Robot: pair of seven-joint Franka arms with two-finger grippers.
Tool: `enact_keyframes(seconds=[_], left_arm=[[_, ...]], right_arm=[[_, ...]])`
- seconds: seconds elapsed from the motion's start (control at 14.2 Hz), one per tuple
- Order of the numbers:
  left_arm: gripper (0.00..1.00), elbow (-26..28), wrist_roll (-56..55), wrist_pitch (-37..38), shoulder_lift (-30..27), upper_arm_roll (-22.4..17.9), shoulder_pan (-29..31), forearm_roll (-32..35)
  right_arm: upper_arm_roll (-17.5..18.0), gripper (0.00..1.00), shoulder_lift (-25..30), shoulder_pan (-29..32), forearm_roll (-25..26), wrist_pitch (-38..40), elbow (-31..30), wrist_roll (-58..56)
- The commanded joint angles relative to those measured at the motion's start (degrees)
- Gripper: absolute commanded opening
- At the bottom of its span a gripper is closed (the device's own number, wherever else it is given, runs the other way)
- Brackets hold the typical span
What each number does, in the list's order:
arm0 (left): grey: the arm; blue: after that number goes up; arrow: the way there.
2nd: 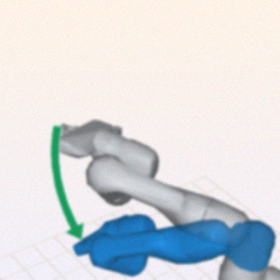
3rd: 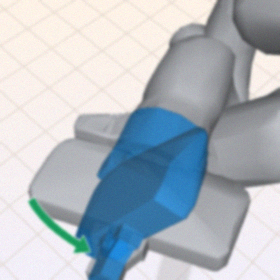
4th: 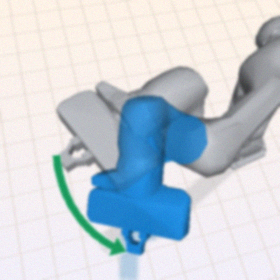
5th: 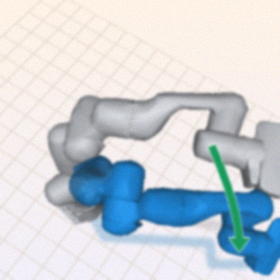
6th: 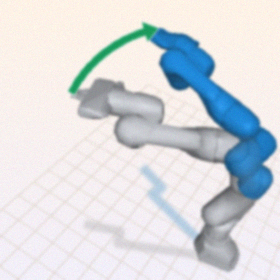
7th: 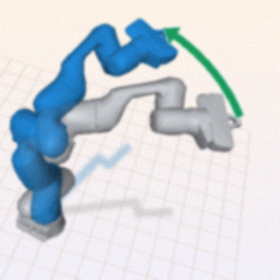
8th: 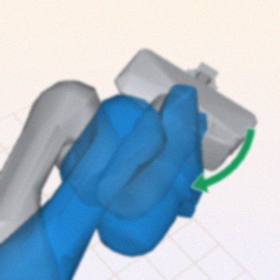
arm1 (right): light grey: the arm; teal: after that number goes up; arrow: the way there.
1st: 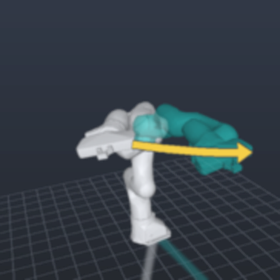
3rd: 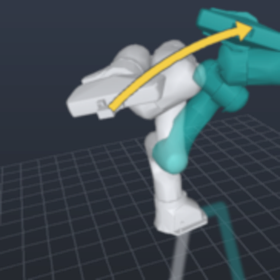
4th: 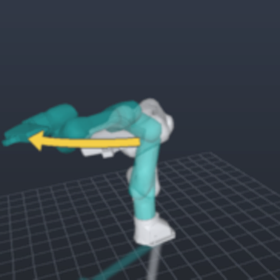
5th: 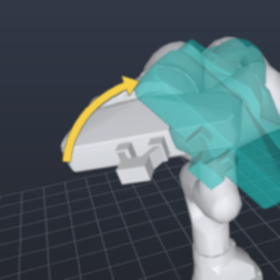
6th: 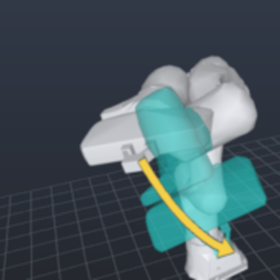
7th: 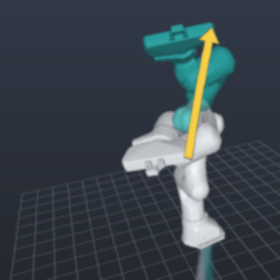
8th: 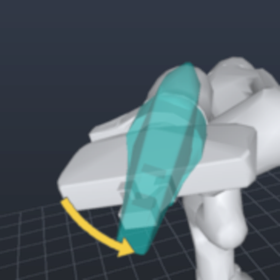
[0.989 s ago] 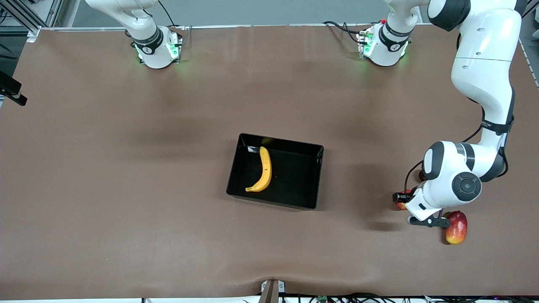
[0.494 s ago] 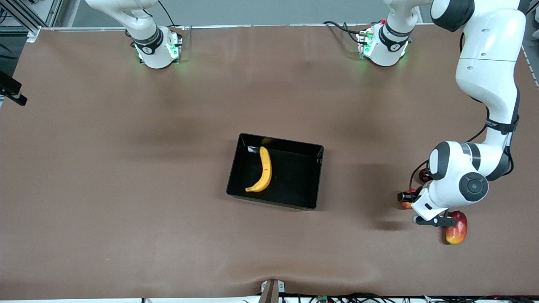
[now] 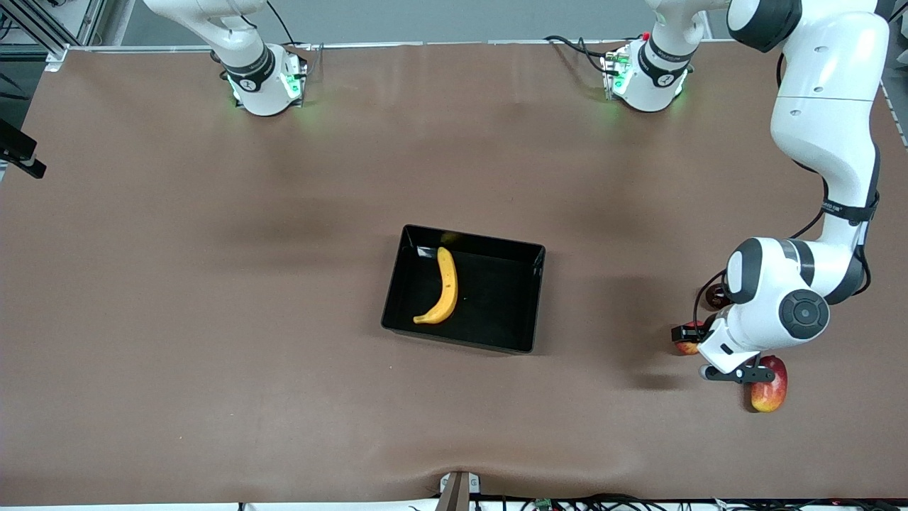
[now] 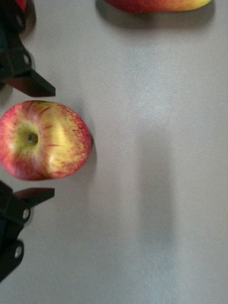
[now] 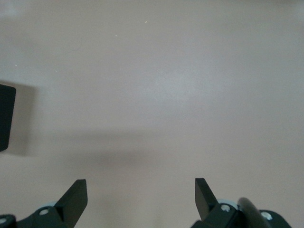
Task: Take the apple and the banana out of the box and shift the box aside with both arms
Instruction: 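Lower the apple onto the table and open the left gripper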
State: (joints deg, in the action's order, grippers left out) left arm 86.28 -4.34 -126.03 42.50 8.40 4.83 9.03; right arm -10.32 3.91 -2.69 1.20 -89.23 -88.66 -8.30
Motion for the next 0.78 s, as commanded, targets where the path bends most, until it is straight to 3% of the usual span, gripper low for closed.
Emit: enact_keyframes(seconds=[0.0, 0.28, 0.57, 0.71], left_arm=[[1.0, 1.17, -1.45, 0.52, -3.82, 1.26, -0.08, -0.15], [1.0, 1.17, -5.83, 2.72, -6.64, 6.17, -0.34, -0.15], [1.0, 1.26, -16.11, 3.95, -7.7, 14.51, -0.87, 0.2], [1.0, 1.09, -22.7, 3.95, -7.7, 16.82, -4.02, 1.08]], right_arm=[[-0.13, 1.0, -0.57, -0.21, -0.94, 0.28, 1.21, 0.3], [-0.13, 1.0, -0.57, -0.21, -0.85, 0.37, 1.21, 0.3], [-0.13, 1.0, -0.57, -0.3, -0.85, 0.72, 1.21, 0.21], [-0.13, 1.0, -0.57, -0.82, -0.85, 0.72, 1.21, 0.12]])
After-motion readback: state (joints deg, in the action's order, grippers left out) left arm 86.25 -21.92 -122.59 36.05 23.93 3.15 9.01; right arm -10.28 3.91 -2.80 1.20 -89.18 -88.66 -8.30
